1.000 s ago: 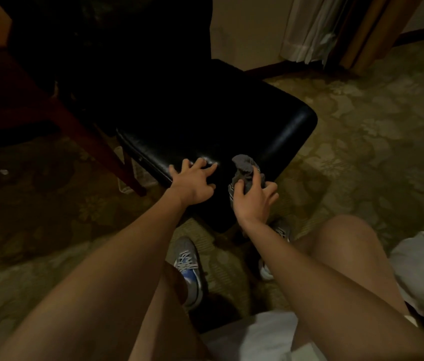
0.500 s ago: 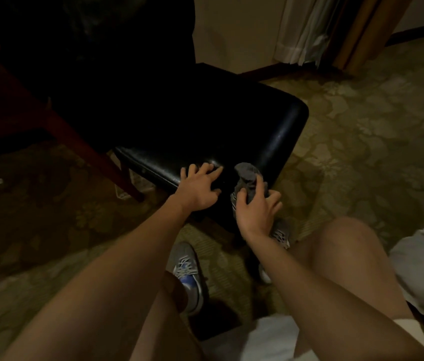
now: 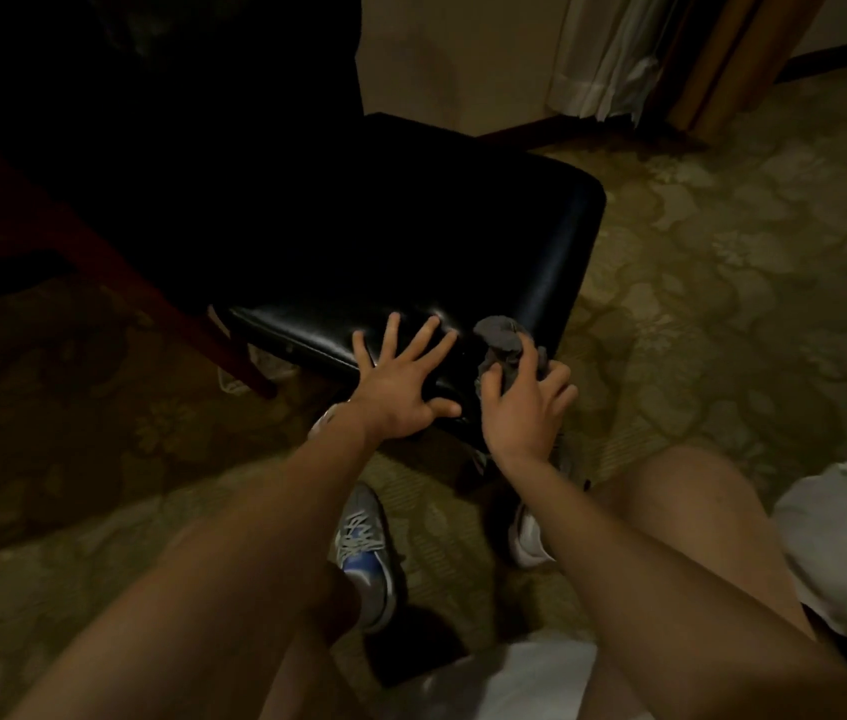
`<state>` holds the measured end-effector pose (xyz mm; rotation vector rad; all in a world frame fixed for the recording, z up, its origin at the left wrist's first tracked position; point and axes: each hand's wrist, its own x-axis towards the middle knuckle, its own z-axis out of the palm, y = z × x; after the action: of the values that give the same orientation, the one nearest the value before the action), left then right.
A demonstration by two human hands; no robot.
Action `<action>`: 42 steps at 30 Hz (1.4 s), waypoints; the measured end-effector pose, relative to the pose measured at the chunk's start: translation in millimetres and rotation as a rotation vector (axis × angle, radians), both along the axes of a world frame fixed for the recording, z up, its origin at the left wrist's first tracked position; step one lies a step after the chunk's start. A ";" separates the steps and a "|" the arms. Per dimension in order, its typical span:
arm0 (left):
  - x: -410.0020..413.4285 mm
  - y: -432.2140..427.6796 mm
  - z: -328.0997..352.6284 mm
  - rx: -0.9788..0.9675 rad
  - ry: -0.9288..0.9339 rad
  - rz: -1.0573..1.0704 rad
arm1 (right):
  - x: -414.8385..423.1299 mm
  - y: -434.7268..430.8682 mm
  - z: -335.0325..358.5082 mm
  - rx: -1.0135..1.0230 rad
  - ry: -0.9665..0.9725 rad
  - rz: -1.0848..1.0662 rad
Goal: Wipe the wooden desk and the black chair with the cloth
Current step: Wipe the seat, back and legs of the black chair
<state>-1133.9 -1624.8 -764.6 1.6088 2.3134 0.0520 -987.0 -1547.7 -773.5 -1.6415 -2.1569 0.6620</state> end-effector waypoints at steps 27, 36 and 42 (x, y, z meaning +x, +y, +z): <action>30.9 -0.4 -9.1 0.091 0.104 0.252 | -16.8 119.5 43.3 0.117 -0.293 0.659; 18.5 -7.7 18.9 -0.012 -0.138 0.140 | 9.4 53.3 42.6 0.113 -0.269 0.754; 49.4 -32.0 26.6 0.092 -0.006 0.222 | 39.7 10.0 30.6 -0.105 -0.190 0.542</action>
<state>-1084.5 -1656.7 -738.0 1.3825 2.5088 0.2169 -947.3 -1537.7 -742.8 -1.1985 -2.7834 0.8006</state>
